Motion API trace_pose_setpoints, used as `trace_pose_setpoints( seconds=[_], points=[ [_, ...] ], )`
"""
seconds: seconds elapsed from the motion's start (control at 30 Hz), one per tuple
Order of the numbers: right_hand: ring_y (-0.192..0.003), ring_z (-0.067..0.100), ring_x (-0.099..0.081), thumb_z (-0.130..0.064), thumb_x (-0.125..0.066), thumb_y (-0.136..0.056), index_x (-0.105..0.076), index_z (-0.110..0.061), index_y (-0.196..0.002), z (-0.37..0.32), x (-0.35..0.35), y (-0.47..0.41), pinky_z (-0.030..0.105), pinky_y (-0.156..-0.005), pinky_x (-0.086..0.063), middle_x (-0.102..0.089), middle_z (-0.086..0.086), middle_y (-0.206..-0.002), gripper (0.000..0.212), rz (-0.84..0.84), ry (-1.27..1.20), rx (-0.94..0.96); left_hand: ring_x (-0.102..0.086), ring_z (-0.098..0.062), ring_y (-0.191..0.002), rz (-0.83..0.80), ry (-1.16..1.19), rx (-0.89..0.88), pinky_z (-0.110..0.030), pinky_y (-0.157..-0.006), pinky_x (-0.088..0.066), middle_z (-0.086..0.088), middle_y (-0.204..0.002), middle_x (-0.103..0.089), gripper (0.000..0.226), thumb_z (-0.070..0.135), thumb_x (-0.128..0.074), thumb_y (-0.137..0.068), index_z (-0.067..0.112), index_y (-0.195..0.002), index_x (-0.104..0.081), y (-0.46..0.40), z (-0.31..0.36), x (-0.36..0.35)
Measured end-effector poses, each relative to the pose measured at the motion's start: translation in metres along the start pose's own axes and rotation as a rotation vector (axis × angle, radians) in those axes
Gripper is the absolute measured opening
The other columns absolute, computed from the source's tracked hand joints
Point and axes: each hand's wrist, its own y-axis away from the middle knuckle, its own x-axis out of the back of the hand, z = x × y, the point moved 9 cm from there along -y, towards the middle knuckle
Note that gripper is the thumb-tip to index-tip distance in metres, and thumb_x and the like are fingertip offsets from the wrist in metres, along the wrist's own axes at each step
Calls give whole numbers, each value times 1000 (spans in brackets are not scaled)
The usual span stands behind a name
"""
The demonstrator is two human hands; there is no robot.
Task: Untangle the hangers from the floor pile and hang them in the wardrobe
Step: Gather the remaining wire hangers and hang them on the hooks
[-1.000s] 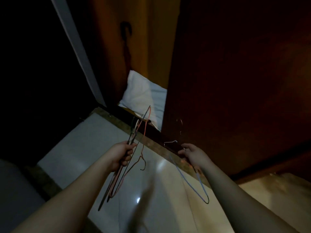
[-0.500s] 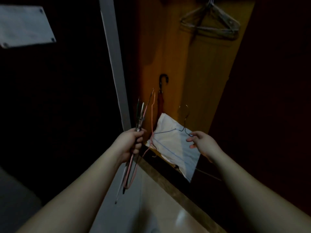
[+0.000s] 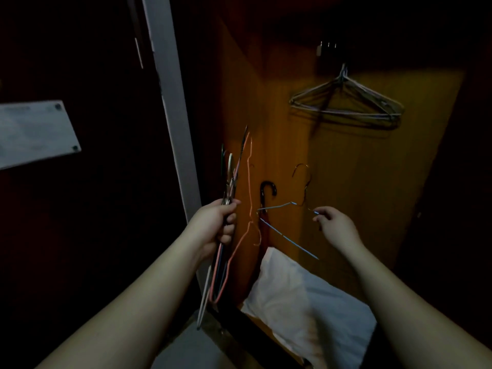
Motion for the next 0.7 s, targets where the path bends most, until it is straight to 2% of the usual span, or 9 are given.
trace_pose_setpoints(
  seconds=[0.07, 0.23, 0.33, 0.4, 0.5, 0.7],
  points=[
    [-59, 7, -44, -14, -48, -99, -62, -18, -122, -9, 8, -23, 22, -50, -31, -67, 3, -102, 27, 44, 40, 24, -29, -5, -40, -11, 20, -22, -17, -33, -20, 4, -58, -40, 17, 16, -46, -100, 13, -111, -59, -24, 15, -1],
    [-58, 7, -44, -15, -47, -101, -62, -18, -123, -27, 35, -68, 24, -48, -29, -60, -1, -91, 27, 159, 116, 32, -30, -5, -40, -35, 90, -68, -18, -31, -21, 4, -59, -41, 14, 16, -47, -100, 14, -109, -58, -81, 52, -13],
    [-59, 8, -46, -16, -46, -101, -60, -19, -125, -39, 52, -89, 23, -47, -29, -61, 1, -94, 28, 229, 152, 35, -31, -6, -43, -59, 124, -104, -17, -34, -22, 5, -60, -41, 16, 16, -46, -100, 14, -112, -57, -110, 74, -26],
    [-69, 14, -54, -15, -47, -101, -60, -18, -126, -49, 63, -101, 23, -53, -33, -66, 6, -104, 29, 284, 164, 42, -31, -6, -43, -53, 145, -135, -17, -34, -22, 5, -60, -41, 18, 16, -46, -100, 13, -115, -56, -127, 87, -32],
    [-101, 26, -61, -13, -48, -99, -62, -15, -124, -64, 77, -122, 25, -73, -39, -67, 9, -115, 28, 376, 166, 64, -29, -5, -41, -51, 203, -162, -16, -34, -20, 4, -61, -40, 15, 13, -44, -101, 12, -113, -53, -156, 104, -40],
    [-105, 27, -61, -14, -48, -100, -62, -16, -124, -86, 103, -160, 29, -78, -43, -67, 7, -116, 28, 549, 156, 15, -29, -4, -35, -172, 259, -154, -14, -33, -19, 3, -62, -38, 8, 13, -45, -101, 18, -97, -50, -219, 137, -60]
  ],
)
